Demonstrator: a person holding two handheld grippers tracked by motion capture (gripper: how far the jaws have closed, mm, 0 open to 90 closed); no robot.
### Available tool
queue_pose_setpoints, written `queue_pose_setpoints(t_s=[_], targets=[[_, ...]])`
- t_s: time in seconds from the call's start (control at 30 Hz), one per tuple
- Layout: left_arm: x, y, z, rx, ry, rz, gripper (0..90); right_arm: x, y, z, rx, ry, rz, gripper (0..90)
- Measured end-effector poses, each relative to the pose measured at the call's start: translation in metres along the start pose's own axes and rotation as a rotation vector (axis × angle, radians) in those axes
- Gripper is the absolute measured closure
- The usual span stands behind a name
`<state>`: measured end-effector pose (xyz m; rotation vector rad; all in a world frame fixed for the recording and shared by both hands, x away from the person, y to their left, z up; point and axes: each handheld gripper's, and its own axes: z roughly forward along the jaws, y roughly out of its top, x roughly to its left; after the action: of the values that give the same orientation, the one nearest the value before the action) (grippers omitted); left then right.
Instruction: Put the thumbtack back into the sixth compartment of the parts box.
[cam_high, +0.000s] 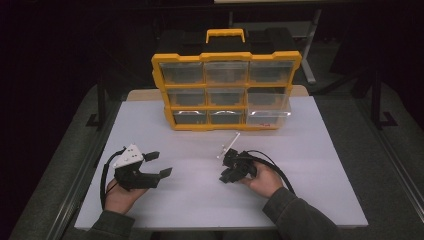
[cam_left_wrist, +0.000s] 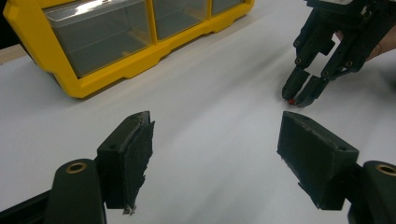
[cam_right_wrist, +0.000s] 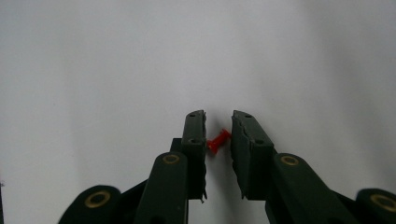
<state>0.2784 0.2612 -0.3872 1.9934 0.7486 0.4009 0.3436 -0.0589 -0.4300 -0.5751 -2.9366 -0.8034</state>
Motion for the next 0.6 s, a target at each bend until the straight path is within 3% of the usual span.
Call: queue_pose_setpoints(t_s=[0.17, 0.6], targets=[[0.0005, 0.0001, -0.0004, 0.003, 0.002, 0.004, 26.1, 0.0022, -0.0014, -0.0003, 0.000, -0.024, -0.021, 79.0], [-0.0001, -0.0003, 0.0007, -0.001, 0.000, -0.003, 26.1, -0.0076, -0.0042, -0.0019, -0.005, 0.047, 0.004, 80.8]])
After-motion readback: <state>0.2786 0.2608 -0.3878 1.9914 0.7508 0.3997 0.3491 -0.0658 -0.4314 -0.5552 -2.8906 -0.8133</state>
